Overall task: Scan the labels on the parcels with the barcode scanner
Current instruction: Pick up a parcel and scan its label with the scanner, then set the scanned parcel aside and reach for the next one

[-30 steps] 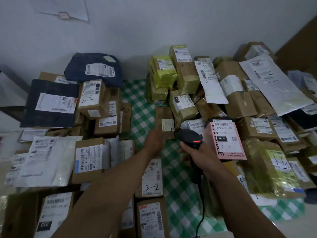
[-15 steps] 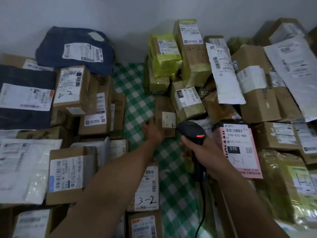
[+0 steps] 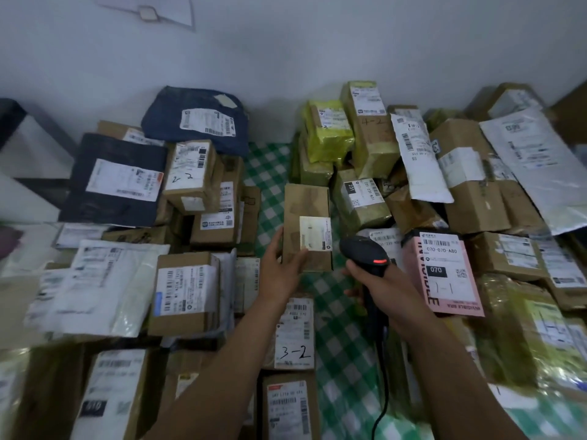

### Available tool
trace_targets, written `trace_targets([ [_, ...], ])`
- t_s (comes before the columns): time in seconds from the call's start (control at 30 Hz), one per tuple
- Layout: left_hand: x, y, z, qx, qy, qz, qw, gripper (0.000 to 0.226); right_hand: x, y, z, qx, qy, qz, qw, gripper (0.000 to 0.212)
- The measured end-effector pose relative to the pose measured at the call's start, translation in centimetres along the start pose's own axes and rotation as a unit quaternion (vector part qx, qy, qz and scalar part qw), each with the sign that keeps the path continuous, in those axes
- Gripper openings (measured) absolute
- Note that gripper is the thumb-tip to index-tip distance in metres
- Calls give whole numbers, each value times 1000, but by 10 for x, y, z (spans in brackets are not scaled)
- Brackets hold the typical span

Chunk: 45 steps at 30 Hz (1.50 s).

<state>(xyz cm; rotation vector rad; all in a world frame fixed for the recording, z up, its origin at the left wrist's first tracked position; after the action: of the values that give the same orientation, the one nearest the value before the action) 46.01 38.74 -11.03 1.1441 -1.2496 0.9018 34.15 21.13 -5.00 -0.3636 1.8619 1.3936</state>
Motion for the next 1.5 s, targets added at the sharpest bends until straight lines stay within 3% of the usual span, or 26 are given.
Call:
trace_targets([
  [0.23,37,59,-35,-19,63,36,997,47,5,59,16,46,-44,-77,995,36],
  [0.4,53,88,-41,-36,12,62,997,29,16,89,21,55,-85,-98,990,40],
  [0.53,75,108,-36,-51,-118,151,980,46,21,108,20,52,-93,-116,988,38],
  [0.7,73,115,-20,-122,-136,131,974,88,17,124,25,70,-31,-166,983,37],
  [0.83,72,109,-23,-120,-163,143,969,99,11,135,25,64,-5,-189,980,28],
  [0.93,88,99,-33,-100,-203,186,956,110,1,141,19,69,41,-216,973,47],
  [0.97,94,94,-36,-97,-222,202,949,111,-3,144,16,86,66,-228,968,56],
  [1.03,107,82,-41,-97,-267,232,930,112,-8,146,12,109,115,-241,958,50],
  [1.1,118,70,-43,-101,-308,259,910,110,-12,146,13,103,154,-232,955,39],
  [1.23,131,52,-42,-126,-359,275,883,106,-19,141,23,70,237,-186,951,45],
  [1.4,138,44,-37,-132,-391,307,858,91,-34,148,34,60,247,-195,947,30],
  [1.5,137,40,-40,-123,-393,311,856,93,-38,151,38,46,267,-184,945,13],
])
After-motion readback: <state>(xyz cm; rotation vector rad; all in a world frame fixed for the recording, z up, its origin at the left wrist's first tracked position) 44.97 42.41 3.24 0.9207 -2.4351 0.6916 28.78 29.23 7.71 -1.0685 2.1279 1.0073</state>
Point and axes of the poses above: each hand's wrist, its own y-axis away from the middle knuckle, its own z-axis out of the palm, x = y × z, the point moved 8 cm from there along -y, towards the middle knuckle, and after that the axes turned 11 degrees about z, right-handed, at the moved point
